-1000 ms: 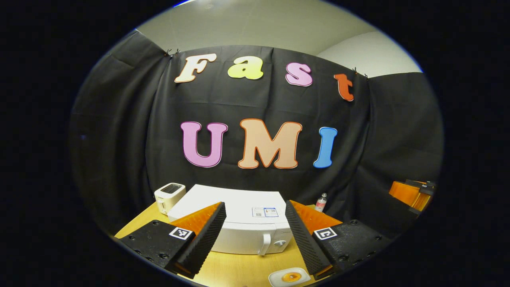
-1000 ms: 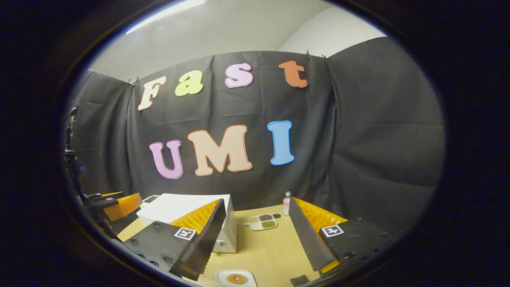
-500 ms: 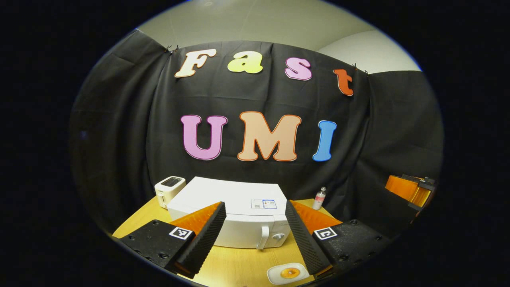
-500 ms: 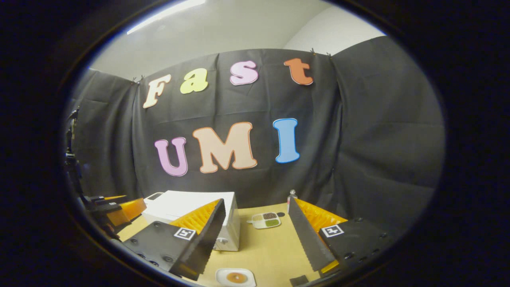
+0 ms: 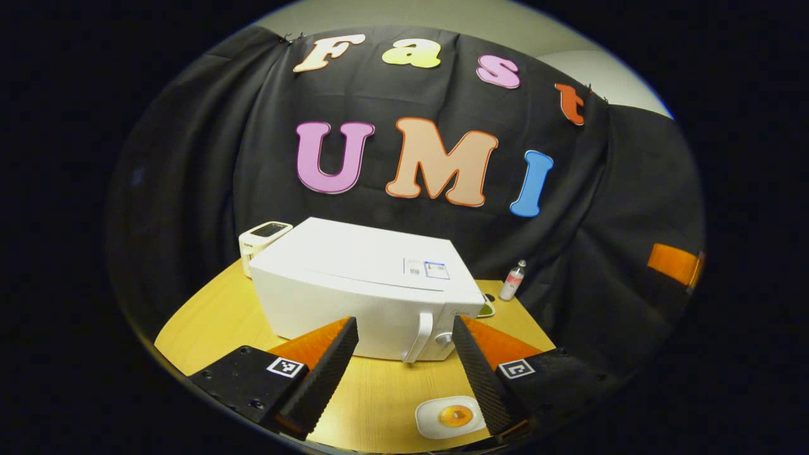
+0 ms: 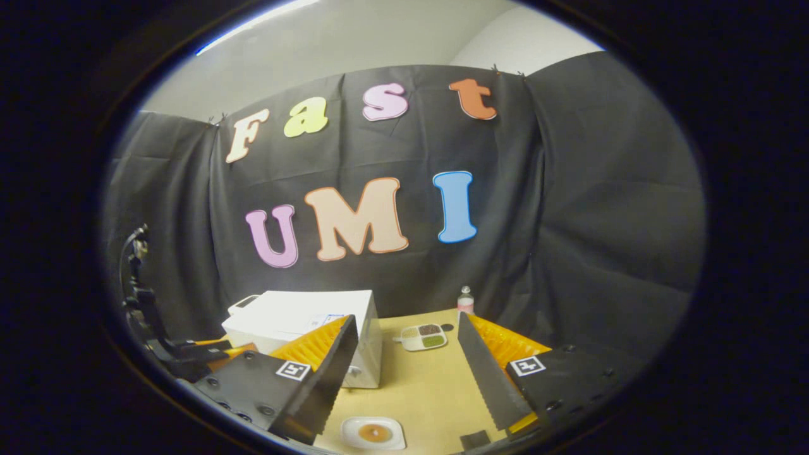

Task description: Open the microwave oven with the left hand, put the food in, and close the microwave oven.

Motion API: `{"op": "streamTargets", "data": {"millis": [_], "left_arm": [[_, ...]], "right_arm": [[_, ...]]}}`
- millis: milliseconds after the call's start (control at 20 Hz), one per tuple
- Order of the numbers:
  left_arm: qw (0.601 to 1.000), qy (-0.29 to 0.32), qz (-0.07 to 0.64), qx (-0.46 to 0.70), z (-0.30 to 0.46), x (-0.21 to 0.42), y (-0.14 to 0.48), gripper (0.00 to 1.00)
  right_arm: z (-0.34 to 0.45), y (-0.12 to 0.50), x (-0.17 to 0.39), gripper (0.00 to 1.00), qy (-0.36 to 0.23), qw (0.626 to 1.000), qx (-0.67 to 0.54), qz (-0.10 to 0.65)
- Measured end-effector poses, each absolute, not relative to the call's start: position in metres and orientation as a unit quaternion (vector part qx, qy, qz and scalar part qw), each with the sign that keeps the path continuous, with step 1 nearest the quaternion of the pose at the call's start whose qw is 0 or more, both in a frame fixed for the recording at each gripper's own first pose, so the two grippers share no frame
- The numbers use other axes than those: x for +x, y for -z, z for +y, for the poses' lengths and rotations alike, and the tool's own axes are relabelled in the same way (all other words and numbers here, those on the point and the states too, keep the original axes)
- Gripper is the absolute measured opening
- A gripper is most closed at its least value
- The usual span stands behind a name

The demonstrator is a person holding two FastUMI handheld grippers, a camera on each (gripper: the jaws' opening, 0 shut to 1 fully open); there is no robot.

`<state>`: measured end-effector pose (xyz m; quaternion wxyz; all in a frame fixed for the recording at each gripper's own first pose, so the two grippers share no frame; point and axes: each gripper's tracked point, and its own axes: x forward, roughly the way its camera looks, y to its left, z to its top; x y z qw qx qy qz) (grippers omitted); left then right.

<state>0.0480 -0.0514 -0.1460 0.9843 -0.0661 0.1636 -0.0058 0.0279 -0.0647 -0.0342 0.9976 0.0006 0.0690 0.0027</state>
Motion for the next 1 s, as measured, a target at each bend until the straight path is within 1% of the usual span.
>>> {"op": "streamTargets", "data": {"millis": [250, 300, 350, 450, 500, 550, 700, 750, 800, 950, 1000], "left_arm": [[0.974, 0.028, 0.218, -0.056, -0.066, 0.068, 0.225, 0.95], [0.971, 0.035, 0.229, -0.055, -0.071, 0.071, 0.239, 0.95], [0.969, 0.041, 0.236, -0.055, -0.075, 0.074, 0.25, 0.96], [0.968, 0.047, 0.242, -0.05, -0.082, 0.084, 0.264, 0.95], [0.968, 0.049, 0.243, -0.045, -0.085, 0.088, 0.271, 0.95], [0.968, 0.048, 0.244, -0.039, -0.086, 0.092, 0.276, 0.95], [0.966, 0.047, 0.251, -0.031, -0.089, 0.105, 0.292, 0.94], [0.966, 0.047, 0.251, -0.027, -0.09, 0.111, 0.296, 0.94], [0.966, 0.045, 0.253, -0.021, -0.089, 0.117, 0.303, 0.94], [0.965, 0.039, 0.259, -0.011, -0.089, 0.13, 0.316, 0.94], [0.964, 0.04, 0.261, -0.011, -0.091, 0.134, 0.321, 0.92]], "right_arm": [[-0.074, 0.045, 0.032, 0.91, 0.007, 0.996, 0.007, 0.084], [-0.077, 0.047, 0.033, 0.98, 0.01, 0.996, 0.007, 0.087], [-0.079, 0.049, 0.034, 0.98, 0.013, 0.996, 0.008, 0.09], [-0.086, 0.05, 0.035, 0.98, 0.021, 0.995, 0.006, 0.092], [-0.089, 0.051, 0.036, 0.91, 0.025, 0.995, 0.005, 0.094], [-0.091, 0.052, 0.037, 0.98, 0.029, 0.995, 0.004, 0.095], [-0.095, 0.054, 0.04, 0.98, 0.035, 0.994, 0.004, 0.1], [-0.096, 0.054, 0.041, 0.91, 0.037, 0.994, 0.005, 0.101], [-0.097, 0.054, 0.043, 0.98, 0.038, 0.994, 0.005, 0.102], [-0.099, 0.059, 0.045, 0.98, 0.04, 0.993, 0.004, 0.108], [-0.1, 0.059, 0.046, 0.98, 0.041, 0.993, 0.003, 0.11]]}}
